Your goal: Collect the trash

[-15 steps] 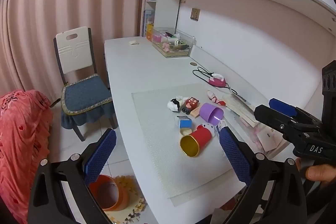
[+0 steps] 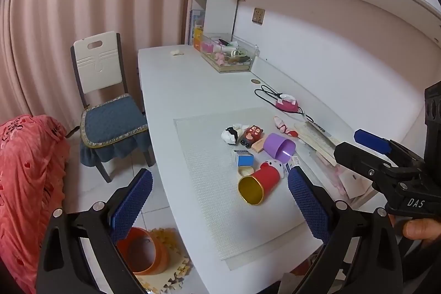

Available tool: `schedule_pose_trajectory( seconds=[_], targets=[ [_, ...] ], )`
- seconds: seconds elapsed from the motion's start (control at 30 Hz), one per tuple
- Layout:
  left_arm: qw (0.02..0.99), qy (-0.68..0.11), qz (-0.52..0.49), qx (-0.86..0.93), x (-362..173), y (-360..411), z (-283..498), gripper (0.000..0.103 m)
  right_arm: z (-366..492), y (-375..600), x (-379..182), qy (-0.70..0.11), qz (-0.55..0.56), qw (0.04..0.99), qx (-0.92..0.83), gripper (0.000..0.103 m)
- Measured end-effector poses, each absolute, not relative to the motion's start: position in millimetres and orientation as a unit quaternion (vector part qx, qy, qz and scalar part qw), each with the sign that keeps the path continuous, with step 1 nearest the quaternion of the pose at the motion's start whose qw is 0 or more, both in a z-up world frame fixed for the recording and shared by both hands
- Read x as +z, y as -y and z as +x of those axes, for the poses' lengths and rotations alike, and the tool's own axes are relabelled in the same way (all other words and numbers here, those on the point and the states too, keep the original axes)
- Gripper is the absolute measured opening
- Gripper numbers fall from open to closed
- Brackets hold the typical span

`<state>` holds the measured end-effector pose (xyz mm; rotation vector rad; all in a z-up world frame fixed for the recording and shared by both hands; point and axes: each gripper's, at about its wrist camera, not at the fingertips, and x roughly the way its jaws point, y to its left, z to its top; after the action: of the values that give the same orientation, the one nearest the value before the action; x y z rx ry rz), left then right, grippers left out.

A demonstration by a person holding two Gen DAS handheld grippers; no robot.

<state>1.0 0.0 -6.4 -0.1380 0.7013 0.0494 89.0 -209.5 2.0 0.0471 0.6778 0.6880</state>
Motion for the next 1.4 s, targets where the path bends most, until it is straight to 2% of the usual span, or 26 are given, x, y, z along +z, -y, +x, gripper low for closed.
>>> schedule_pose_trajectory(
  seconds=[1.4],
  targets=[
    [0.933, -0.353, -0.066, 0.027, -19.9, -1.3, 5.4, 0.097, 92.6, 205.6, 0.9, -0.335, 0.025, 0.882, 0.33, 0.098]
  ],
)
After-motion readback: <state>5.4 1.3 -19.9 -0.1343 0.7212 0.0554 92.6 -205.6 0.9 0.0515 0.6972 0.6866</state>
